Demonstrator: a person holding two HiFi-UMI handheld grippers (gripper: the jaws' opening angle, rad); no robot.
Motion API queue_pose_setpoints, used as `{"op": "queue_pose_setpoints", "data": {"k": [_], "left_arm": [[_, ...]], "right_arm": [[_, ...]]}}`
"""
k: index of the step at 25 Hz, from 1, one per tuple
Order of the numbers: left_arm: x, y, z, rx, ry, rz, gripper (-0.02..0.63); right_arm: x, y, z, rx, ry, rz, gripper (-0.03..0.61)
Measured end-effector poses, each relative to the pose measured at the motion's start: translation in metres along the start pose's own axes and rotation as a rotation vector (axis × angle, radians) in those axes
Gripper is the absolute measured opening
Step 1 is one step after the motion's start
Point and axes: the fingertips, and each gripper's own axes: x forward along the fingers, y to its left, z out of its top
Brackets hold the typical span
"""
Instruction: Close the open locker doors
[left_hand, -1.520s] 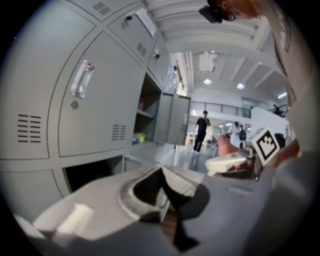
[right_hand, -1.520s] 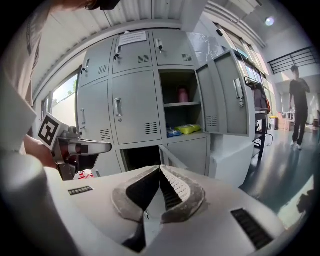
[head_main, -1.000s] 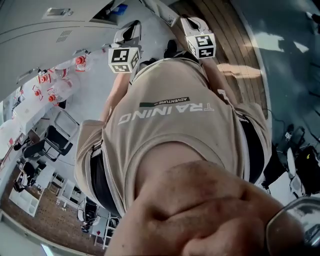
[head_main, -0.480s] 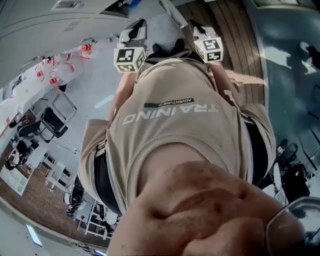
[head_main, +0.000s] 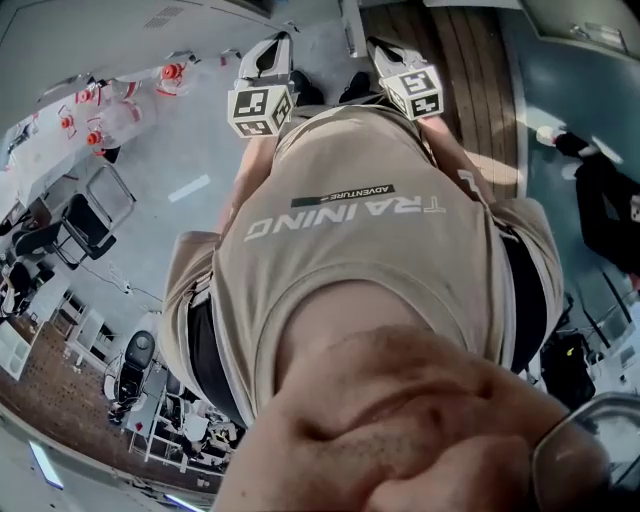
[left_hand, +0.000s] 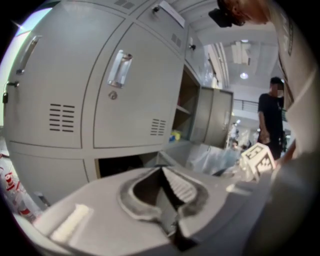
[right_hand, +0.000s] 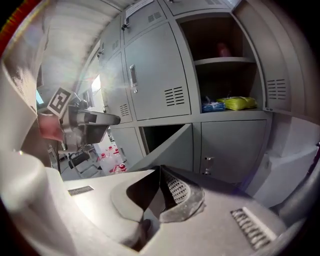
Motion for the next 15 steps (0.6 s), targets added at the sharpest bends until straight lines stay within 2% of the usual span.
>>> {"op": "queue_pose_setpoints", "data": {"k": [4, 11, 15], "left_arm": [[-0.007, 0.022, 0.004, -0.042, -0.023, -0.004, -0.002], [-0.015, 0.065, 0.009, 0.017, -0.044, -0.043, -0.002], [-0.014, 0.081, 0.012, 0.001, -0.056, -0.077, -0.002]], "right_arm": [[0.016, 0.011, 0.010, 0.004, 0.022, -0.019, 0.014], [0.058, 0.031, 0.029, 0.014, 0.027, -0.059, 0.014], [0.076, 0.039, 0.036, 0.005, 0.035, -0.091, 0.014]]}}
